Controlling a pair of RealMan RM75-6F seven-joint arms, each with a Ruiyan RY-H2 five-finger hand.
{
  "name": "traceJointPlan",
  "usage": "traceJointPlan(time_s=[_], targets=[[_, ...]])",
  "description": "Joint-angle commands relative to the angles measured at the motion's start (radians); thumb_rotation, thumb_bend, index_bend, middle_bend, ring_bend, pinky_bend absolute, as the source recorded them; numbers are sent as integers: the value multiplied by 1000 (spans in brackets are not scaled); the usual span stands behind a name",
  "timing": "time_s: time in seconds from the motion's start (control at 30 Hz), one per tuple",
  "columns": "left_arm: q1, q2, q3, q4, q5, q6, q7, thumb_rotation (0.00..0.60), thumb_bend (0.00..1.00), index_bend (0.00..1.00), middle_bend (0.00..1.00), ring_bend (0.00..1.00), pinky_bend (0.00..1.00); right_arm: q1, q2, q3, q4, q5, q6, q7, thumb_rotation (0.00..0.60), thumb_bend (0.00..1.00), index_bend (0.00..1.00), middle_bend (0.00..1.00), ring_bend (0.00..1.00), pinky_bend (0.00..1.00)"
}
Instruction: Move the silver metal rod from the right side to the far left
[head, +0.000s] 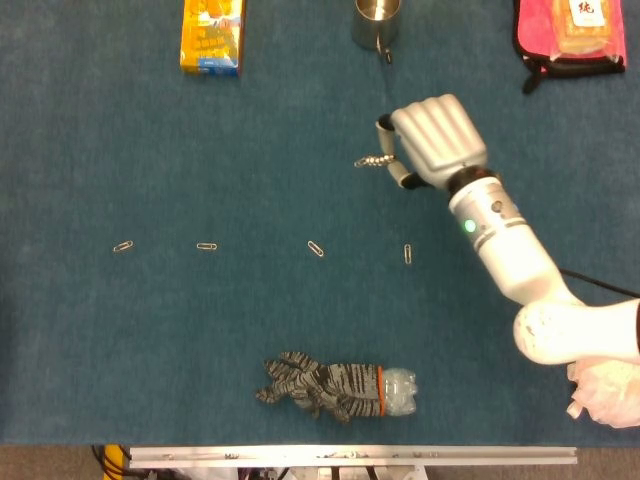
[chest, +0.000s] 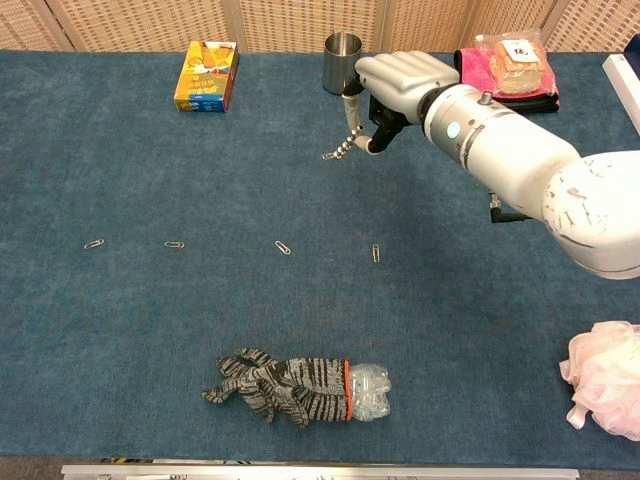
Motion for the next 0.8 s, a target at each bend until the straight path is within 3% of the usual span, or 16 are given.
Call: traceJointPlan(time_s=[0.03,0.8], targets=[[2,-1,1,9,1,0,-12,600,381,259,210,314,441,34,-23,11,23,13,-11,-9,600,340,615,1000,1000,1000],[40,10,13,66,-1,15,-110,600,381,261,210,315,441,236,-206,50,292,91,-137,21,600,346,615,1000,1000,1000]])
